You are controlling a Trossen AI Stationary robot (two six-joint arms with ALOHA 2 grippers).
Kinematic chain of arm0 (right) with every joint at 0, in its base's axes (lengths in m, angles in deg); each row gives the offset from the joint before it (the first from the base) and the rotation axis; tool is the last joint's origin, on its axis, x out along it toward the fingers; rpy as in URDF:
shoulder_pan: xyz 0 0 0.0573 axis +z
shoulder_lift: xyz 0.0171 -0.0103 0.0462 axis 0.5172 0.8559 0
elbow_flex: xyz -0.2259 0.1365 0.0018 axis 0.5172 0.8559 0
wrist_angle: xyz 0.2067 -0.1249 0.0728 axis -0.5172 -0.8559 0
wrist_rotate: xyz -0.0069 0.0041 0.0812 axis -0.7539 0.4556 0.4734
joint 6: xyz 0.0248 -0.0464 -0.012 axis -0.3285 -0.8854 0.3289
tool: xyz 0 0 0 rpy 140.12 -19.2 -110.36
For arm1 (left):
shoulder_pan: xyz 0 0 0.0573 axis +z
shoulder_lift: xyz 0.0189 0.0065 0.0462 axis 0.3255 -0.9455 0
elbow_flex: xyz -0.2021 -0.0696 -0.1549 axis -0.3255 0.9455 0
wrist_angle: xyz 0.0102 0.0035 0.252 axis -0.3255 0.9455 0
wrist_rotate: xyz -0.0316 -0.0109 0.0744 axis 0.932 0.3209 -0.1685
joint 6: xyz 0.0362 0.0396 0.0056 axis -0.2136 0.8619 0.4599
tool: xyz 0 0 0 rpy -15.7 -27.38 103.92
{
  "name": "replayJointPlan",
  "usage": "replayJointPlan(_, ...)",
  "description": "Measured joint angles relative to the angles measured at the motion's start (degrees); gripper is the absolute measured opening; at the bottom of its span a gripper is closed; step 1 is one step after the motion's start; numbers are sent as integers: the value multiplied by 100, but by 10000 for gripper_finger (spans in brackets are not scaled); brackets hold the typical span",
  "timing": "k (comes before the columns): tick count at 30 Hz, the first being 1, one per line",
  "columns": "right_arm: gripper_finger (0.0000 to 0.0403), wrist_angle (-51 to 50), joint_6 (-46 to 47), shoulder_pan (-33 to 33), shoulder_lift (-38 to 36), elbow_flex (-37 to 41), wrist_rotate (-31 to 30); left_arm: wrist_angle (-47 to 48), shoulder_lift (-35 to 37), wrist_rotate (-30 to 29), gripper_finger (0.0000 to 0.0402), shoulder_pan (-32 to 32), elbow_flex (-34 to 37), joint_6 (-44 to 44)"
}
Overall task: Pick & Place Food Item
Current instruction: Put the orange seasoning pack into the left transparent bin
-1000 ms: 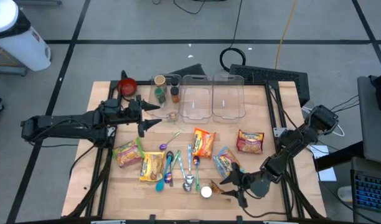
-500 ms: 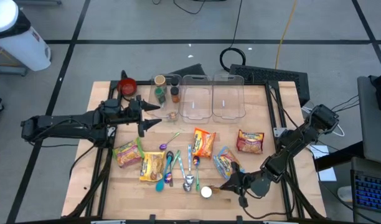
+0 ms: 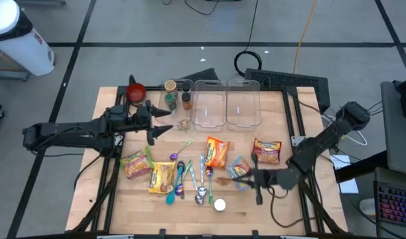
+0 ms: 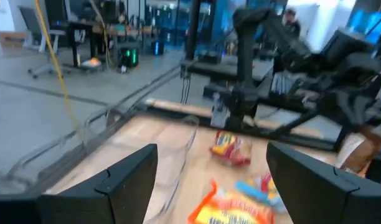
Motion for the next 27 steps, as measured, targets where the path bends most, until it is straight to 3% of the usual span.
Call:
replayJointPlan(5, 0, 4, -349, -1056, -365, 0, 1220, -445, -472, 159, 310, -152, -298, 194)
replayJointPlan(12, 0, -72, -327, -2404, -237, 0, 2302, 724, -1650, 280, 298, -393, -1564, 485)
replayJointPlan(19, 0, -74, -135, -2833, 109, 0, 2311, 1455, -2813, 483, 282, -757, -2612, 924)
replayJointPlan(27, 0, 233, -276, -2813, 202, 0, 2317, 1539, -3622, 410, 265, -1015, -2920, 1150)
